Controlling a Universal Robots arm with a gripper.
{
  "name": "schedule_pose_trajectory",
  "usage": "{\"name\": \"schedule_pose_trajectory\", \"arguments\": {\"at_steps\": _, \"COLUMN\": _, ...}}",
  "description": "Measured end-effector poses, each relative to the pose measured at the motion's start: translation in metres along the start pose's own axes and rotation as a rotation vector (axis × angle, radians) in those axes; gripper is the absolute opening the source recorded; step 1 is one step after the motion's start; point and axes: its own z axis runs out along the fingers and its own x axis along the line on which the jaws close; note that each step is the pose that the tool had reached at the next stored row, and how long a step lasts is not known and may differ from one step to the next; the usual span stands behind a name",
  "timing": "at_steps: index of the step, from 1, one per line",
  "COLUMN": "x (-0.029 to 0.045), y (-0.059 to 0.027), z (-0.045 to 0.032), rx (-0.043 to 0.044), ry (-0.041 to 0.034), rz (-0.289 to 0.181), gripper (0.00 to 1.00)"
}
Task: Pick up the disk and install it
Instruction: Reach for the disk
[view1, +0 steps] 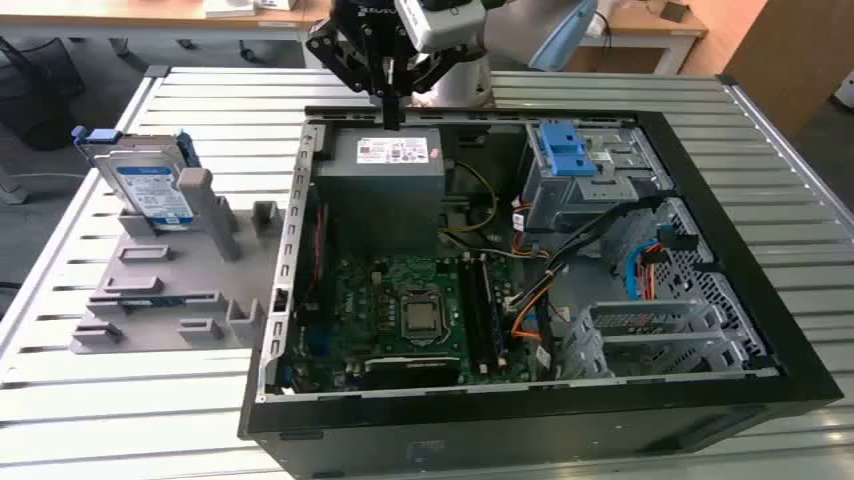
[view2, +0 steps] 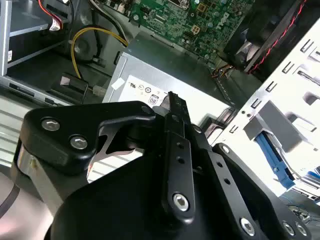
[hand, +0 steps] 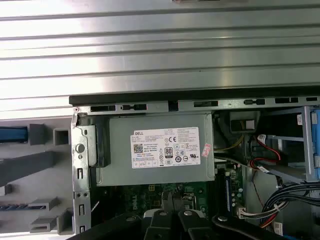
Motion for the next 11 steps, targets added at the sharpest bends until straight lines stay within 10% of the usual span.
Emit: {"name": "schedule_pose_trajectory", "arguments": {"at_steps": 11, "x": 0.0017, "y": -0.0001, "z": 0.0, "rx": -0.0001, "ry": -0.0001, "rz": 0.0, "gripper": 0.11}}
